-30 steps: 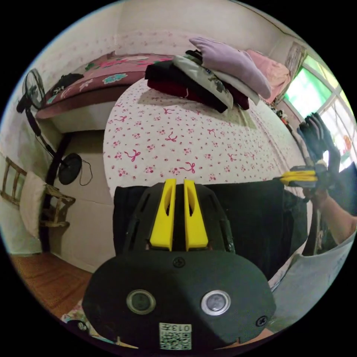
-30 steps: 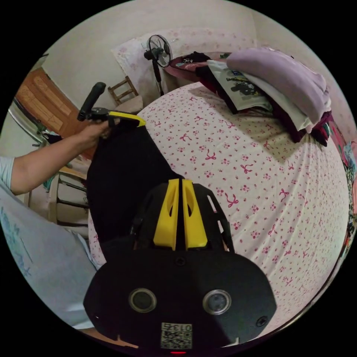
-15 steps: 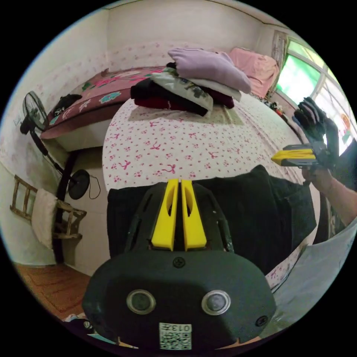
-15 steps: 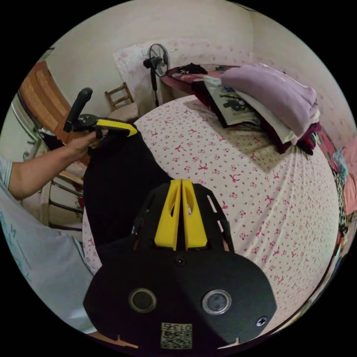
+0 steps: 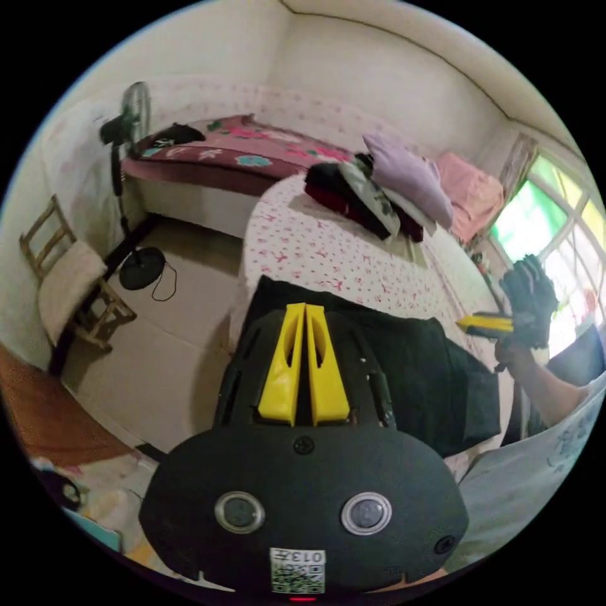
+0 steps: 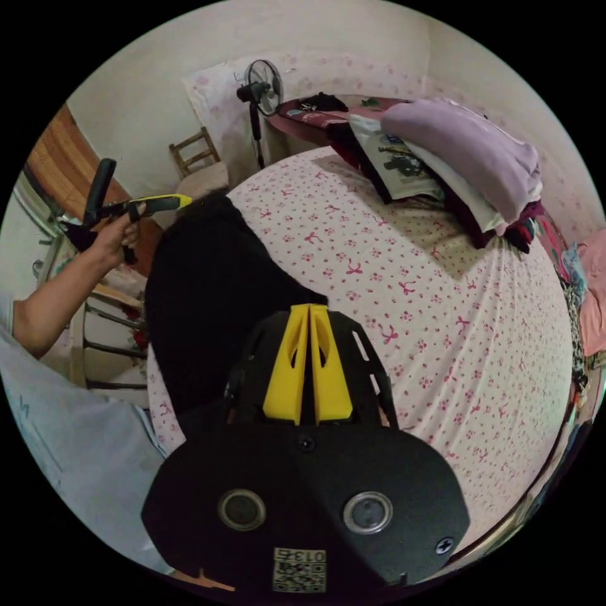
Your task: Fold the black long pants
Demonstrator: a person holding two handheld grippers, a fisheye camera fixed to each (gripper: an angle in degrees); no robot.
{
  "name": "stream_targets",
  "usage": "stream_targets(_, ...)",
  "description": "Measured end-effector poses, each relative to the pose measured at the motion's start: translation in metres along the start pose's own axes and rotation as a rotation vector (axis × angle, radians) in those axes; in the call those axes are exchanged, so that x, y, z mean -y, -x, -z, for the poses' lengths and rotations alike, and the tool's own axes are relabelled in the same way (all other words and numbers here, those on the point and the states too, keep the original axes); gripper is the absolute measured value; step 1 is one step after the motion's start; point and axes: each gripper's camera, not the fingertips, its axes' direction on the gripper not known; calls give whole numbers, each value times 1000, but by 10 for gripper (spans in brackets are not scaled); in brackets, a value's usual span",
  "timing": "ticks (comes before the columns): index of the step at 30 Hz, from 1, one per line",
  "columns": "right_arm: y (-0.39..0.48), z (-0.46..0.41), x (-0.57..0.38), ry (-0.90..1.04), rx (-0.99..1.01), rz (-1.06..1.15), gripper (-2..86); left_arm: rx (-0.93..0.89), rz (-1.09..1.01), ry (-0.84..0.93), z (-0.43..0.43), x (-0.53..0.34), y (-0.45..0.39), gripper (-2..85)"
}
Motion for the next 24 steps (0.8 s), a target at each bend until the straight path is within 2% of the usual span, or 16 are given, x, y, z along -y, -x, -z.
stream_targets(3,36,6,-6,-20,129,132,2,-69,114,-56,42,-43,46,2)
stream_targets(6,82,-4,-5,23,213,287,2,-39,34,16,53,-70,46,2)
stream_targets(10,125,-37,2,134,176,420,2,31,-4,168,20,-80,57,0)
stream_targets(12,134,-58,3,224,97,454,3,-11,16,192,9,-81,76,1)
stream_targets(17,133,-56,15,268,108,444,8,-108,214,56,48,-111,139,30)
stream_targets(20,117,-46,24,179,167,384,20,-250,425,-43,62,-156,197,97)
stream_targets(22,107,-41,36,119,181,356,39,-449,553,-121,54,-183,234,136)
stream_targets(24,98,-38,55,68,200,342,62,-575,586,-142,40,-193,252,152)
